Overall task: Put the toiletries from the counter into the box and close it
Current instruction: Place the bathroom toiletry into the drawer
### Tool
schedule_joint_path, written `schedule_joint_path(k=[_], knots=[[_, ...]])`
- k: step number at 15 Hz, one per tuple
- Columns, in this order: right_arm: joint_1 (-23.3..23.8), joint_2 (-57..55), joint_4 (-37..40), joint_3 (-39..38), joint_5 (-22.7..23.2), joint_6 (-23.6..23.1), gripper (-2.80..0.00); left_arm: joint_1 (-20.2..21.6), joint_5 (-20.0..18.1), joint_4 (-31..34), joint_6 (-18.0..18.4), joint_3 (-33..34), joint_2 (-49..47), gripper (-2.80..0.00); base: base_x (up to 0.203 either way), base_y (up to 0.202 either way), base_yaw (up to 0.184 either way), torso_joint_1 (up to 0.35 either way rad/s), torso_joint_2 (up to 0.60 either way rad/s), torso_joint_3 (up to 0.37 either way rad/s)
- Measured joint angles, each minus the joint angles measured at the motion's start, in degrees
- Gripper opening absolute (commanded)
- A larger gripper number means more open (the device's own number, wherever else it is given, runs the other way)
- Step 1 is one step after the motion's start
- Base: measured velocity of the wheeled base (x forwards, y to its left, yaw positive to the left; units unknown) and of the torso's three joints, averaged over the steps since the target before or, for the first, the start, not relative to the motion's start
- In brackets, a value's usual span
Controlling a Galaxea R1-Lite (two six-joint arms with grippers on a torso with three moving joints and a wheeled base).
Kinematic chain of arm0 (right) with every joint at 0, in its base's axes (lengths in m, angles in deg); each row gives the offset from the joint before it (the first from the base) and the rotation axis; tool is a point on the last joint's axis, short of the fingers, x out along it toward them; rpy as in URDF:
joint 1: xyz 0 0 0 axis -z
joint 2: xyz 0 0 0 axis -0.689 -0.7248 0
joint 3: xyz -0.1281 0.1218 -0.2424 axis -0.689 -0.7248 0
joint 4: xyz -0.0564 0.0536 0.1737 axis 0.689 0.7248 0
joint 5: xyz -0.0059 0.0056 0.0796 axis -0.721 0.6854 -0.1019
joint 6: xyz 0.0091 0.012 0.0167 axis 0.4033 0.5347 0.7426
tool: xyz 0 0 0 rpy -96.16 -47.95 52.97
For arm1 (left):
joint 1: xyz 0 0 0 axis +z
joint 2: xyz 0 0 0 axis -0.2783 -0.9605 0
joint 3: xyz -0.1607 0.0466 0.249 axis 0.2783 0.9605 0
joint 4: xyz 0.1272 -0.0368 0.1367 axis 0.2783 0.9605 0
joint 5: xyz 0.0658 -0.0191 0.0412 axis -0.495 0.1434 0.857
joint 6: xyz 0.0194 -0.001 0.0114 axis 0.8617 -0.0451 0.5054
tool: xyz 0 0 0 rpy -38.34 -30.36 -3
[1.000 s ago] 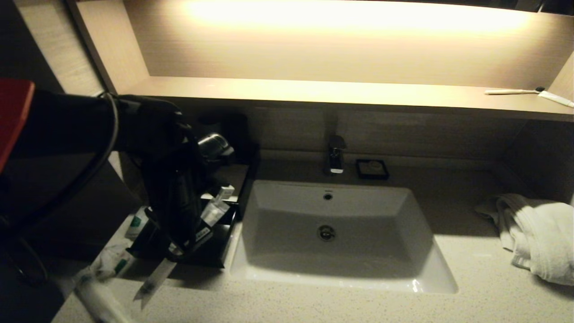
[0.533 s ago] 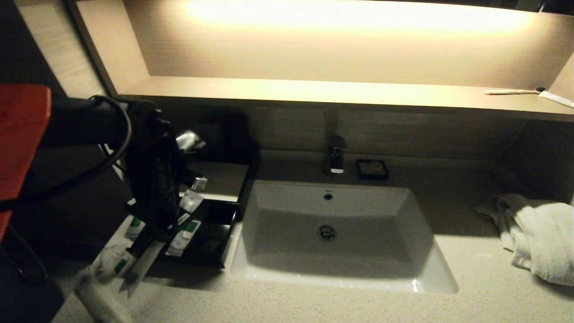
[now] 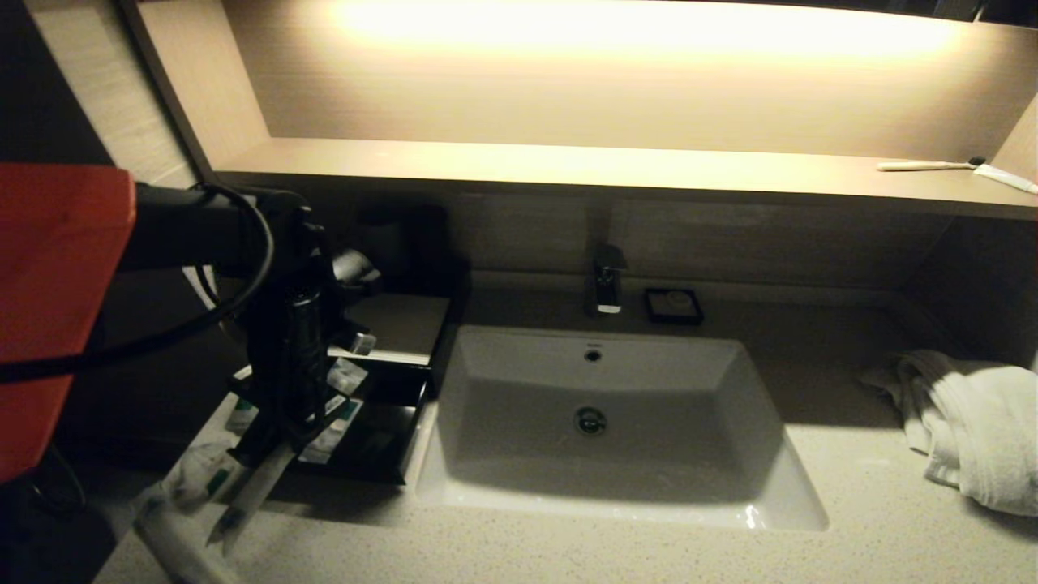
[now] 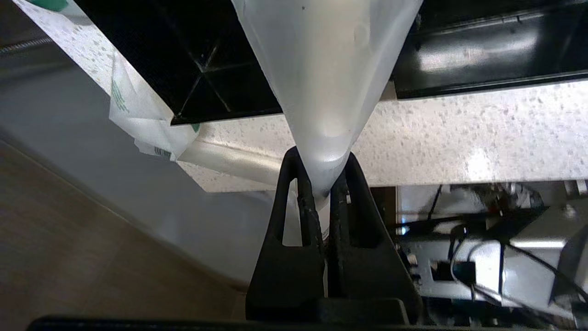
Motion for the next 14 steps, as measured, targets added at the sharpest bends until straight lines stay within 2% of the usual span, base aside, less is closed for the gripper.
schedule_joint_path(k=[4,9,14], knots=[[0.02,0.0,0.01,0.0,0.02,-0.02,-2.8,-0.13,-0.5,8.74,-0.28,-6.2,-2.95,-2.8,0.0,0.0,0.0,0.0,0.0,0.0],[0.0,0.0,0.01,0.0,0.02,-0.02,-2.8,-0.75,-0.2,10.28,-0.18,-7.27,-5.27,-2.8,0.0,0.0,0.0,0.0,0.0,0.0],[0.0,0.0,-0.02,0.0,0.01,-0.02,-2.8,-1.02,-0.2,9.18,-0.48,-7.33,-7.29,-2.8,0.0,0.0,0.0,0.0,0.0,0.0]])
